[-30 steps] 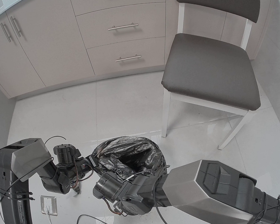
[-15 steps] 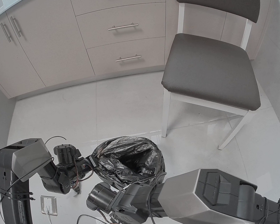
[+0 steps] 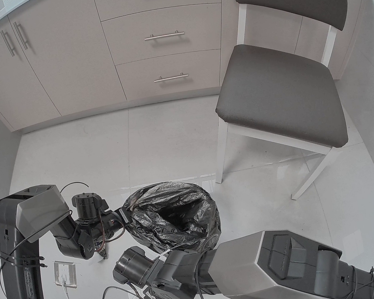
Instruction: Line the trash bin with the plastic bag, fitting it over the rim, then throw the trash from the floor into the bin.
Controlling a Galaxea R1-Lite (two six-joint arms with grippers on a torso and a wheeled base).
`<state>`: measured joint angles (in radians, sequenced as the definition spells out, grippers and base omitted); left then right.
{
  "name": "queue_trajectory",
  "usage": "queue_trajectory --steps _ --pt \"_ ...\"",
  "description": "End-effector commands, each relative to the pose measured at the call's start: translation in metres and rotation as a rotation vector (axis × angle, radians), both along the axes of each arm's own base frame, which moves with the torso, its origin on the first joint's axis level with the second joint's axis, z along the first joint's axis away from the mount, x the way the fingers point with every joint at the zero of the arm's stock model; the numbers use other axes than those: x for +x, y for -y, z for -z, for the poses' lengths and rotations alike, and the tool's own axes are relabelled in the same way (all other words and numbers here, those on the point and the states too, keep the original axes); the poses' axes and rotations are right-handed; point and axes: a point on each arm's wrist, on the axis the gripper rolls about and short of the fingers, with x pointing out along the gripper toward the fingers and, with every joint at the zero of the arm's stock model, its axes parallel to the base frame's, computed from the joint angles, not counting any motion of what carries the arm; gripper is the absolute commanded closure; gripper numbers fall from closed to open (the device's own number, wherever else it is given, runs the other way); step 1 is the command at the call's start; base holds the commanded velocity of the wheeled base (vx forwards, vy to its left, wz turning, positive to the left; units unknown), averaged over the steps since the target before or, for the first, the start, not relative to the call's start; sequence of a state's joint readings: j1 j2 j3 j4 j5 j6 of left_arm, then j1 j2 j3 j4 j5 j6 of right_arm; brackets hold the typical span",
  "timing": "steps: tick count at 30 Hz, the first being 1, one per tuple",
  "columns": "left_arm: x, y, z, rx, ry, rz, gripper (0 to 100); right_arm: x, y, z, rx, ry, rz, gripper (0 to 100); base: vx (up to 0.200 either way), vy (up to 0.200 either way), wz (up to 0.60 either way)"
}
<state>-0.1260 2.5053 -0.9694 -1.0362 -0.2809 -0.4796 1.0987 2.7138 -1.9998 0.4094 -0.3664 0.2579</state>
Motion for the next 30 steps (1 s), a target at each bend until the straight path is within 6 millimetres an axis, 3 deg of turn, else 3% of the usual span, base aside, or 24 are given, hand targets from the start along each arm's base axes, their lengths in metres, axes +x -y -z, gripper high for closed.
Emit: queue_trajectory --steps 1,4,13,25,30 --pt "0.000 0.000 0.000 0.000 0.000 -0.001 100 0.001 -0.005 -0.015 0.030 0.058 -0.060 0 0.000 0.000 0.00" --pt "0.000 0.000 0.000 0.000 0.000 -0.001 100 -0.003 -0.012 -0.026 0.053 0.099 -0.120 0 0.000 0.000 0.00" --pt "0.000 0.000 0.000 0.001 0.002 0.000 100 -0.001 -0.011 -0.028 0.020 0.127 -0.169 0 0.000 0.000 0.00" --pt "-0.001 0.000 0.000 0.003 -0.001 0.000 100 0.042 0.001 -0.015 0.037 0.201 -0.158 0 0.000 0.000 0.00" --pt "-0.001 0.000 0.001 0.007 -0.001 0.002 100 0.049 0.004 -0.013 0.037 0.209 -0.158 0 0.000 0.000 0.00"
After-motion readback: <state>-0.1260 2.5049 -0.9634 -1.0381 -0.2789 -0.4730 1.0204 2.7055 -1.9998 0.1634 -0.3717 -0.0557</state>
